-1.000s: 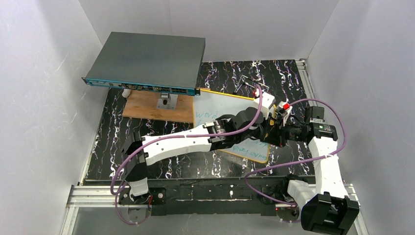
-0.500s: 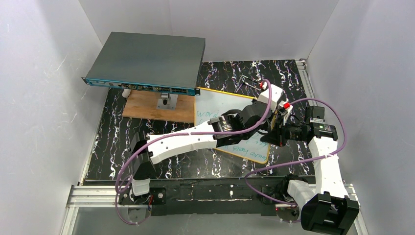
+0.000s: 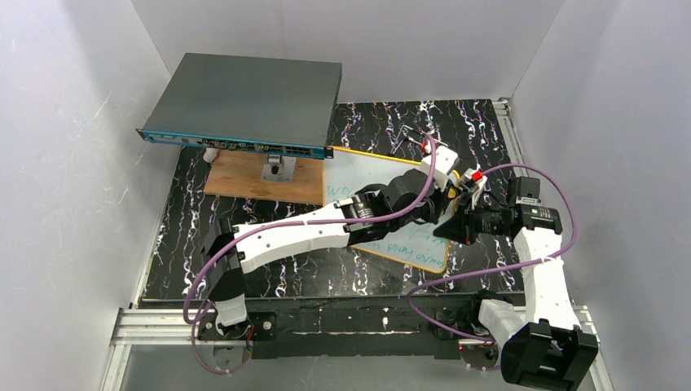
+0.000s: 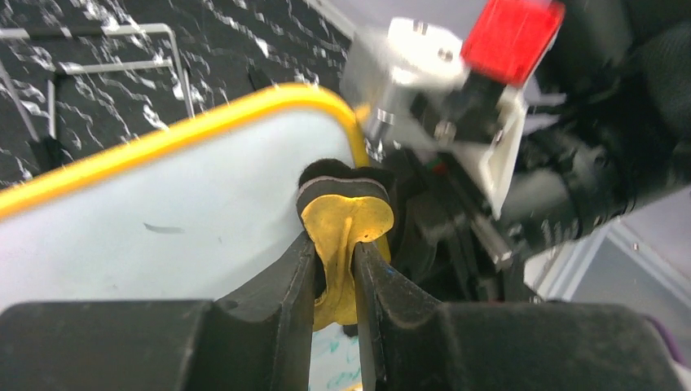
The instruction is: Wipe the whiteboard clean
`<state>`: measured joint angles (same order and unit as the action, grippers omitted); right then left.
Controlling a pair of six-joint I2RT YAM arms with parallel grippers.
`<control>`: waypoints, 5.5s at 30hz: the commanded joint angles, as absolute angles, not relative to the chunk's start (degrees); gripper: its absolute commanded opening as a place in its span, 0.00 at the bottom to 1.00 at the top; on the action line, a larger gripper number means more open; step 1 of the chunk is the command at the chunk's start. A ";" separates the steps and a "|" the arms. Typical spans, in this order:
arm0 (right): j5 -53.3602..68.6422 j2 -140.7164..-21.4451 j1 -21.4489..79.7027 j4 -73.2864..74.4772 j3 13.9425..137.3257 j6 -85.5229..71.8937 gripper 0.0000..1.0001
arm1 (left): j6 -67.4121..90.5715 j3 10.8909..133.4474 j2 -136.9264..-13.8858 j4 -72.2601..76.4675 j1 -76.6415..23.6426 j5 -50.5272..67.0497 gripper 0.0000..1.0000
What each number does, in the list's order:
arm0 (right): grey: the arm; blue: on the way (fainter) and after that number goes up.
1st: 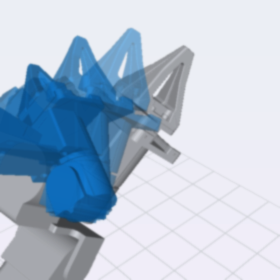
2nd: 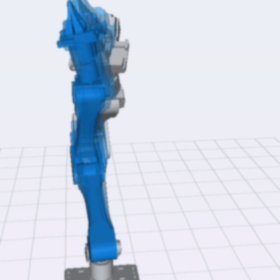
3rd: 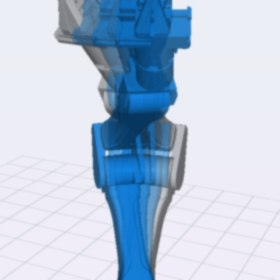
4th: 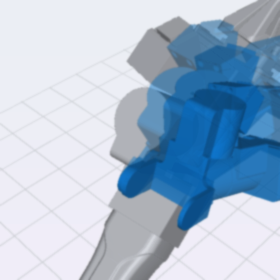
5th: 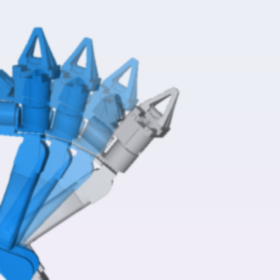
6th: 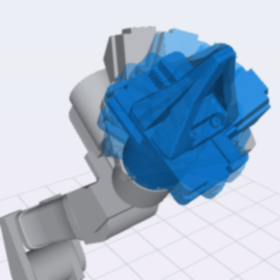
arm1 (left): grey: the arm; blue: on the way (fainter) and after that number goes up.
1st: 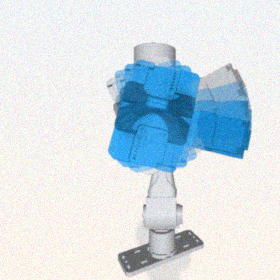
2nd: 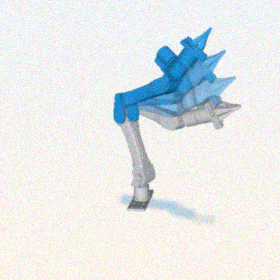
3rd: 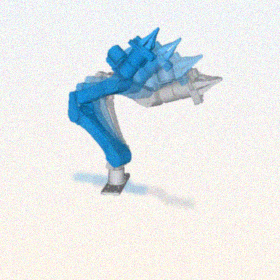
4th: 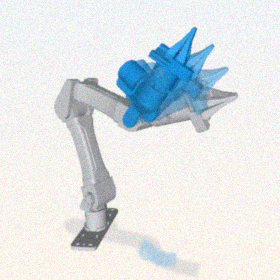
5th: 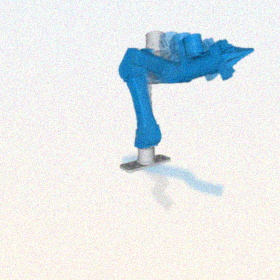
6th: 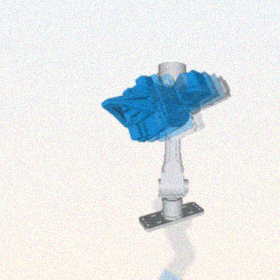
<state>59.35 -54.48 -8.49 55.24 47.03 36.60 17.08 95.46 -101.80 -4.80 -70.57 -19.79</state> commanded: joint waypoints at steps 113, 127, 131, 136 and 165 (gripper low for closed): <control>65.33 -59.55 -0.06 65.07 50.55 54.34 0.01 | 14.26 11.26 -59.84 53.61 -31.01 1.58 0.00; 64.28 -59.60 0.00 63.42 50.51 52.17 0.01 | 15.17 19.98 -50.98 32.63 -37.57 1.92 0.00; 63.13 -59.32 -0.03 61.49 50.11 49.90 0.01 | 19.73 30.87 -44.73 11.25 -36.44 -2.63 0.00; 62.64 -59.30 -0.02 60.68 50.03 48.98 0.01 | 24.63 39.98 -45.53 -2.57 -36.12 2.45 0.00; 63.36 -60.98 1.79 61.20 49.79 49.69 0.01 | 11.95 23.22 -58.20 37.87 -47.28 -8.02 0.00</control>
